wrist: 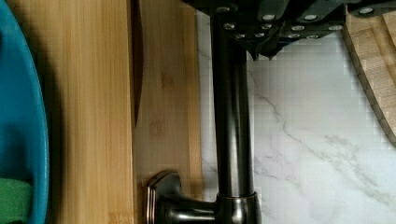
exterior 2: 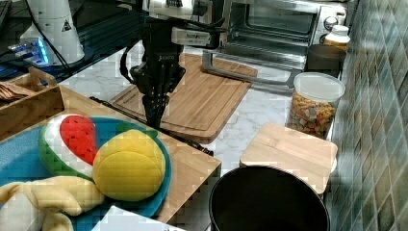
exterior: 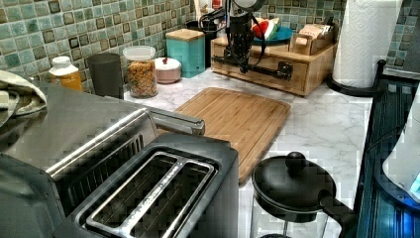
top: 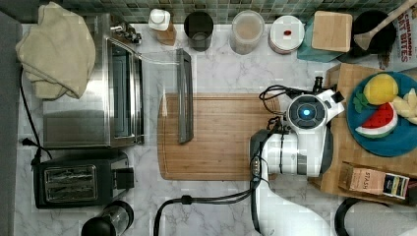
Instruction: Close the drawer.
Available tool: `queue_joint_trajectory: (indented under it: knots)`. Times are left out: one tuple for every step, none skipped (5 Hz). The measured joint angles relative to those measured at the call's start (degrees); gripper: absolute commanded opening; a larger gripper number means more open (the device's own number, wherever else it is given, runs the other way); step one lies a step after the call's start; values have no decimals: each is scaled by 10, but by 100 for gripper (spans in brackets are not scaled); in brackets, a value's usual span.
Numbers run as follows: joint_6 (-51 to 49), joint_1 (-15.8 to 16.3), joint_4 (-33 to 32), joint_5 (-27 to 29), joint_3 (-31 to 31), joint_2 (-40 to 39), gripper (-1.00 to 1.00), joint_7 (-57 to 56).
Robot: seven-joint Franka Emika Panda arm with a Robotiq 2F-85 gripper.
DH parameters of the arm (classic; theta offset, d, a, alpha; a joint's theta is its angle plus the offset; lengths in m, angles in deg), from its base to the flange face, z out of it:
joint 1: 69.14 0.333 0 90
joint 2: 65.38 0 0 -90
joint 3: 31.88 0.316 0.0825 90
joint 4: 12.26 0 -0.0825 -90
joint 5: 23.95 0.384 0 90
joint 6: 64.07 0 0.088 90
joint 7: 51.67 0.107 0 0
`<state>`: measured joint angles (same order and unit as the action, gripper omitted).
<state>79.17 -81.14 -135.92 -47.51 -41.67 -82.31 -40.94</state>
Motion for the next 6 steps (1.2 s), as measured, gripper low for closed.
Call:
queue_joint_trajectory:
  knots:
    - [0,-1,0,0,0,0,-100,0]
    - [-1,5,0,0,-5,0,-100,0]
    - [-1,6,0,-2,-6,0,-100,0]
    - [1,6,0,-2,-6,0,-100,0]
    - [-1,6,0,-2,-6,0,-100,0]
    - [1,12,-1,-2,-11,0,-100,0]
